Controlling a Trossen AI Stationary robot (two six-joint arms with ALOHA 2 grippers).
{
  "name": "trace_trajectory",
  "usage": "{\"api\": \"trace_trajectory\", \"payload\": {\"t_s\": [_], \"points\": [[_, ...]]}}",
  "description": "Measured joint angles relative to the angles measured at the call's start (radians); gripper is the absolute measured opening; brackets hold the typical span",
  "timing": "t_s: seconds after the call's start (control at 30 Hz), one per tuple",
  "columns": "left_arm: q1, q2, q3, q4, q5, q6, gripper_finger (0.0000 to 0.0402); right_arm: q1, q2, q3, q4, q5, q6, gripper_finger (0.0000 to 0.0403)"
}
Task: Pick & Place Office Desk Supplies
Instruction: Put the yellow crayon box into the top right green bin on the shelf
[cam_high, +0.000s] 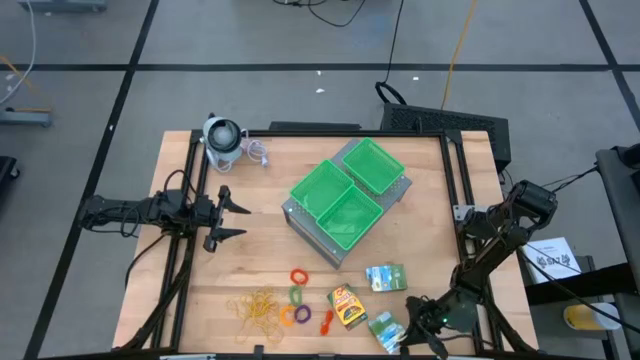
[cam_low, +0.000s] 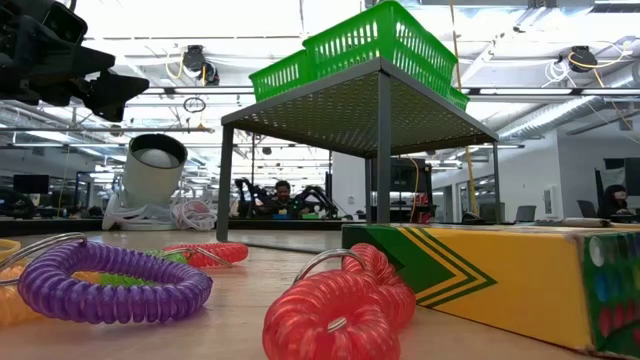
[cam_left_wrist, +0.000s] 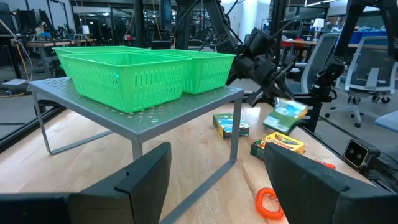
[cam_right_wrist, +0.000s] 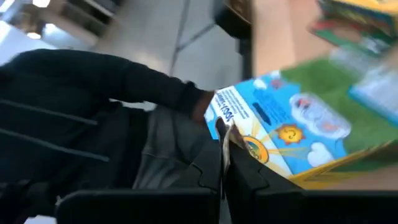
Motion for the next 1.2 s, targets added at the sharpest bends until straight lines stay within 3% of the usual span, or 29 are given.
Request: {"api": "trace_trajectory", "payload": {"t_s": [0.37, 0.67, 0.83, 1.2], "points": [[0.000, 0.000, 0.000, 0.000, 0.000, 0.000, 0.0264, -0.034, -0.011, 0.000, 0.180, 0.001, -0.232, 0.0001], [0.000, 0.000, 0.000, 0.000, 0.000, 0.000, 0.0264, -0.095, -0.170, 0.000, 0.193, -0.003, -0.599, 0.0000], [0.000, 0.000, 0.000, 0.000, 0.000, 0.000, 0.0264, -0.149, -0.299, 0.000, 0.109, -0.039, -0.790, 0.0000], [0.000, 0.000, 0.000, 0.000, 0.000, 0.000, 0.0264, -0.320, -0.580, 0.000, -0.092, -0.055, -1.019, 0.0000]]}}
